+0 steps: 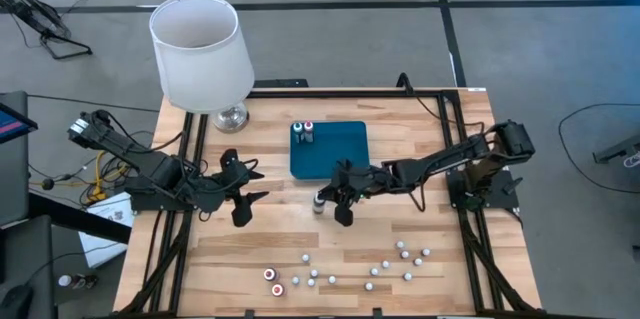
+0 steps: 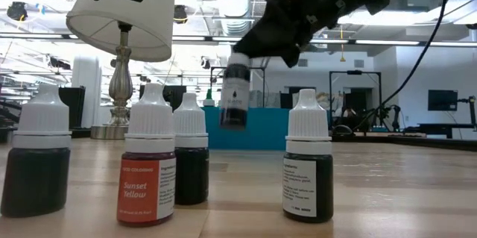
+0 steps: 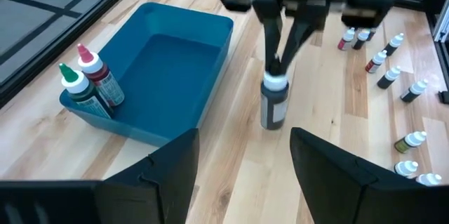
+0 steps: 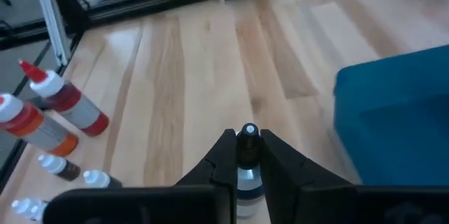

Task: Pick & Place food coloring
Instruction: Put the large black food coloring bottle into the bin

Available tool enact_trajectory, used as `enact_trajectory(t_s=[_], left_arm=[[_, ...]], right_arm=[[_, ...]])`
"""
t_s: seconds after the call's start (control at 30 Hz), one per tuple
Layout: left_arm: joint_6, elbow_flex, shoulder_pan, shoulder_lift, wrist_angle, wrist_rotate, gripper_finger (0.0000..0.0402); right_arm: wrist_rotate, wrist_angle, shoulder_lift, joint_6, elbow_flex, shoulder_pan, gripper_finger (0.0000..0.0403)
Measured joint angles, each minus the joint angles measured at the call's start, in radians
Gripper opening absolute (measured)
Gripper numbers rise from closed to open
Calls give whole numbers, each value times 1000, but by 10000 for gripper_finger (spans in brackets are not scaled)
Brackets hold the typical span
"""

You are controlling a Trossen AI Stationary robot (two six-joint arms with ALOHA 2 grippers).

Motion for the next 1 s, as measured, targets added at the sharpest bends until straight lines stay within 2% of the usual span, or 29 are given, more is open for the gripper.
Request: enact_trajectory(t_s=[0.3, 0.63, 1.0], left_arm=[[0, 0, 0, 0, -4, -1, 215], [0, 0, 0, 0, -6, -5, 215], [-21, 0, 0, 0, -5, -31, 215]], right_arm=[[28, -87, -141, -48, 1, -44, 32], [55, -192, -268, -102, 1, -153, 36], [51, -233, -302, -145, 1, -297, 40]])
